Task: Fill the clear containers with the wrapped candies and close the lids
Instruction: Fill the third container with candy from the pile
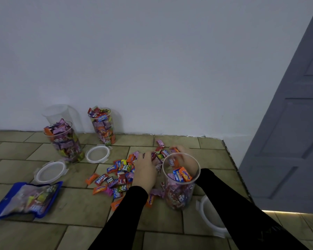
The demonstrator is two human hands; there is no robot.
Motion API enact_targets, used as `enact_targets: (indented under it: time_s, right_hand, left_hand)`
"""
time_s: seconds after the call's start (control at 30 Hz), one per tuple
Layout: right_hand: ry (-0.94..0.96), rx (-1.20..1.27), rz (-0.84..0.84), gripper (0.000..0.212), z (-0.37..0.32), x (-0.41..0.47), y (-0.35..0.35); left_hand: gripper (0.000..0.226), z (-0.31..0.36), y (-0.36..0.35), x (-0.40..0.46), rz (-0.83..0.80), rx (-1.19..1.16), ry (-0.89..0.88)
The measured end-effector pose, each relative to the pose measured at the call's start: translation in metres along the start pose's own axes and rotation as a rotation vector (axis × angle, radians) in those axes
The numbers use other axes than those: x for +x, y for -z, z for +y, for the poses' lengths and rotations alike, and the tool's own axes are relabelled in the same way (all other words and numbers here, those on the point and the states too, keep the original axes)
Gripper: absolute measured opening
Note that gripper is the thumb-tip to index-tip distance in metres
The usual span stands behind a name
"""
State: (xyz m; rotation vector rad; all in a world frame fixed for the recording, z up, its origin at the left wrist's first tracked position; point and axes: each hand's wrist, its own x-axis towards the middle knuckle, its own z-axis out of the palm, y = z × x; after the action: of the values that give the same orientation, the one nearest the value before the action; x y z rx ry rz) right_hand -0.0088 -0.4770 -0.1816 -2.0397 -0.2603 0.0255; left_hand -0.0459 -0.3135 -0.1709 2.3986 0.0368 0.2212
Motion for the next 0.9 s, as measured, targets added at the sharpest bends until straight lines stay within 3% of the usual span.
enact_targets:
  time_s: [0.13, 0.33, 0.57, 0.73, 0.9]
  right_hand:
    - [0.047, 0.011, 0.087, 0.007, -0.014, 0.003, 0.009]
    - [0.13, -0.019, 0.183, 0.018, -0.045, 0.0, 0.028]
    - [0.167, 0.192, 0.238, 0.014, -0.078, 0.0, 0.038]
    - [0.224, 0.341, 0.362, 0.014, -0.111, -0.005, 0.043]
    - [0.268, 0.528, 0.502, 0.017, -0.13, -0.026, 0.045]
  left_hand:
    - [0.017, 0.008, 0.008, 0.001, 0.038, -0.023, -0.032]
    - [0.02, 0.019, 0.016, -0.004, 0.065, -0.069, -0.031]
    - [0.025, 0.035, 0.035, -0.001, 0.14, -0.179, -0.02]
    - [0.012, 0.058, 0.055, -0.005, 0.203, -0.435, -0.15]
    - [0.015, 0.093, 0.072, -0.023, 0.202, -0.79, -0.207]
